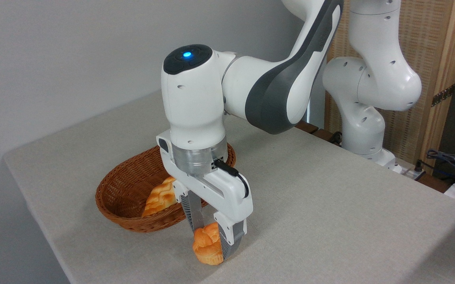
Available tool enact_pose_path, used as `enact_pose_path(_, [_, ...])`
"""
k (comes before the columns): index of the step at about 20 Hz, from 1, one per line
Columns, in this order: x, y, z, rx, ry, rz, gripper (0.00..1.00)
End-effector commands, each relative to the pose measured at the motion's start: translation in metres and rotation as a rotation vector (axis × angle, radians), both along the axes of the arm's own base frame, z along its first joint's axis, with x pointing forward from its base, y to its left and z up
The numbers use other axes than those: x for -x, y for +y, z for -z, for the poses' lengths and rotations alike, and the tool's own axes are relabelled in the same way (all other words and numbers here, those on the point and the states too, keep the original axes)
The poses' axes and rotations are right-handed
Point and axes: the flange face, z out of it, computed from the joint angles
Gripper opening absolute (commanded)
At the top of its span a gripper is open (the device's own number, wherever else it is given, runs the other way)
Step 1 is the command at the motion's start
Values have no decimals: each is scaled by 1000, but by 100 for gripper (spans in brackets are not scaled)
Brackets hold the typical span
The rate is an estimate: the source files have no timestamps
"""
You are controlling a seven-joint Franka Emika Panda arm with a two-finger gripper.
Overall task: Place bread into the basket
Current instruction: 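Close the gripper on the orange bread roll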
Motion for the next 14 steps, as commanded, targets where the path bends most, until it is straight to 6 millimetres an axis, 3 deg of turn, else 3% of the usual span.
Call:
enact_pose_path(1, [0,1,6,-15,2,17,41])
enact_pose_path(3, [0,1,5,-16,1,17,35])
enact_pose_path(14, [-1,1,4,-16,-1,17,34])
